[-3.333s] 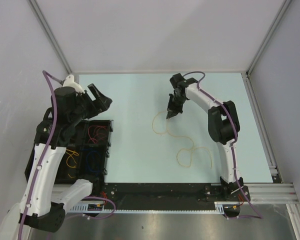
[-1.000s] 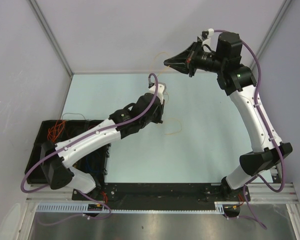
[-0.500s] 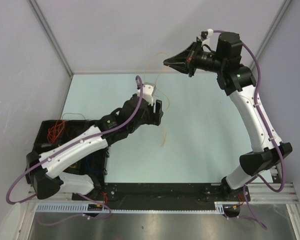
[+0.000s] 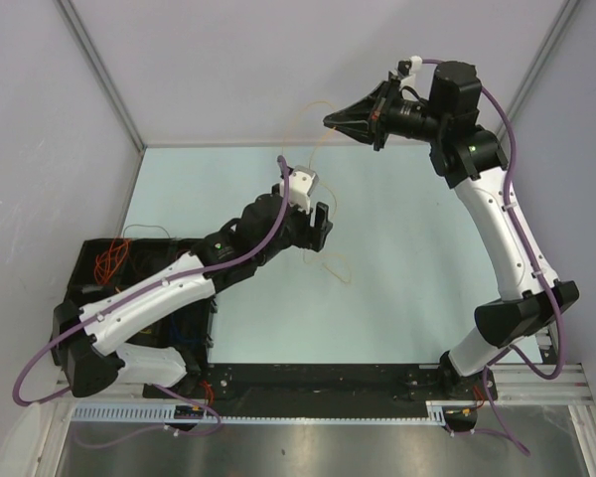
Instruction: Untangle the cables
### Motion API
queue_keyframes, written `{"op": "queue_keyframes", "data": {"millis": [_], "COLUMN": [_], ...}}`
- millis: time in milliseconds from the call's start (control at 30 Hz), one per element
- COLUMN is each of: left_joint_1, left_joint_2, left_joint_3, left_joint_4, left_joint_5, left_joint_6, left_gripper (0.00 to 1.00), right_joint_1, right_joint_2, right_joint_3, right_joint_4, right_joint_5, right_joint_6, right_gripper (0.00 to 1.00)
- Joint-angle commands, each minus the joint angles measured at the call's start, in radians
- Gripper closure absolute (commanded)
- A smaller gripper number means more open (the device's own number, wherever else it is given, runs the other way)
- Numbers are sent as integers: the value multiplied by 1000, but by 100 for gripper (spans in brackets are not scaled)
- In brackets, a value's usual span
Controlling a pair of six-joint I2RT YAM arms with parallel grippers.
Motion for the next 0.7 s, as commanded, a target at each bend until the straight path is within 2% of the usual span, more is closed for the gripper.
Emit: {"op": "queue_keyframes", "data": {"millis": [0,267,367,400,433,467,500,567,667], "left_joint_1": [-7,-7,-7,-9,-6,-7,-7,-7,-7], "left_joint_2": [3,65,101,119,128,133,135,125,89], "left_joint_3": [-18,-16,1,7,17,21,25,22,22], "left_joint_4": [101,147,151,142,122,115,101,102,89], "left_joint_5": [78,134,162,168,168,162,156,128,99], "left_joint_6": [47,69,47,40,38,29,27,17,7], "left_gripper": [26,27,33,38,56,67,85,99,99], "right_joint_1": [-6,-6,-6,-4,-6,-6,-6,-9,-23], "right_joint_2": [11,19,17,17,14,13,11,3,-10], "right_joint_3": [51,69,69,68,68,66,63,50,17], "right_joint_4": [56,61,61,61,59,58,55,53,56], "right_joint_5": [-45,-59,-59,-59,-59,-57,-57,-62,-63], "right_joint_6": [42,79,86,86,86,83,81,78,76], "right_gripper": [100,100,100,100,100,100,100,100,100]}}
